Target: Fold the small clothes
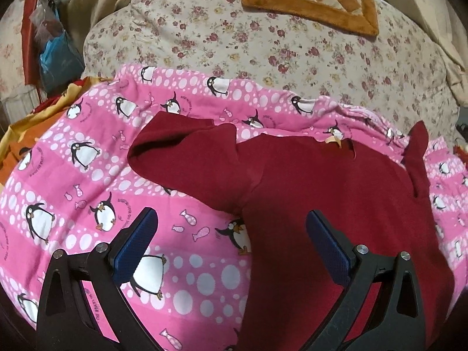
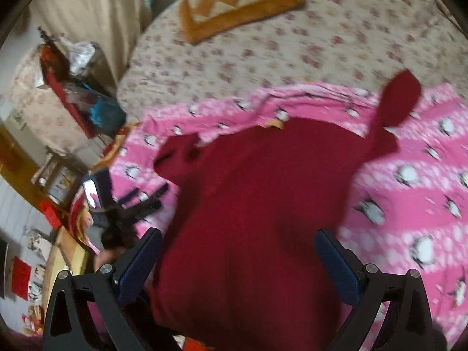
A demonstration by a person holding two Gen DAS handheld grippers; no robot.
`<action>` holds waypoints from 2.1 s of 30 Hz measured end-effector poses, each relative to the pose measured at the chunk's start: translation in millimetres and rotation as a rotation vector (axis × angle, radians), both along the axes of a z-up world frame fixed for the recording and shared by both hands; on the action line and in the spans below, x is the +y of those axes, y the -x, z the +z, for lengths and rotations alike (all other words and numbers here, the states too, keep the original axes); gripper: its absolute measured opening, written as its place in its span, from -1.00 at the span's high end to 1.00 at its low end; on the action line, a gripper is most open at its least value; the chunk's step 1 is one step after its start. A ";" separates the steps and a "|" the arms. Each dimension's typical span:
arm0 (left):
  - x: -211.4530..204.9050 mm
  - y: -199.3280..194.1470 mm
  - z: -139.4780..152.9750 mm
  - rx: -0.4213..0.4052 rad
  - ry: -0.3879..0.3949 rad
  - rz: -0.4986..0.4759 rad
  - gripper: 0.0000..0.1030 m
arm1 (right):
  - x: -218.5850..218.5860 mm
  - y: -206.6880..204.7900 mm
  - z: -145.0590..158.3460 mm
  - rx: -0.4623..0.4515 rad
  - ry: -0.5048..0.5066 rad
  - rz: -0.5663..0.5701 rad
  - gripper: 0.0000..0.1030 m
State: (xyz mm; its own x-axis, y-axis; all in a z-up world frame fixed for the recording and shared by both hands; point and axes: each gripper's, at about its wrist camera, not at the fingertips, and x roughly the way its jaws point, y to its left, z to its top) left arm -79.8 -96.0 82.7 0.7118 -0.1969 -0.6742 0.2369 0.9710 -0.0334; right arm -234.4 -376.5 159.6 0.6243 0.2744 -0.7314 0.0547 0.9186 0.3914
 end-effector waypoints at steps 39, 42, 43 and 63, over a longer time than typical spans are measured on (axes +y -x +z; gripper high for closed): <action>-39.4 -8.0 -10.2 -0.011 -0.041 -0.054 -0.98 | 11.0 -120.3 -80.4 -0.027 0.348 -0.218 -1.00; -38.2 -9.5 -11.2 -0.006 -0.040 -0.050 -0.98 | 14.9 -121.7 -81.4 -0.027 0.354 -0.205 -1.00; -37.6 -10.0 -11.3 -0.007 -0.039 -0.047 -0.98 | 17.7 -123.0 -82.2 -0.026 0.360 -0.199 -1.00; -31.6 -18.0 -17.5 0.013 -0.038 -0.007 -0.98 | 28.0 -128.8 -96.9 0.004 0.368 -0.167 -1.00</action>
State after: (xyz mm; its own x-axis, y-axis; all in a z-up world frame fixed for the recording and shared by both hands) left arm -61.9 -127.5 65.1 0.7017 -0.1761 -0.6903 0.2437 0.9699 0.0003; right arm -105.6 -348.4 62.7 0.6350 -0.1112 -0.7645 0.2159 0.9757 0.0375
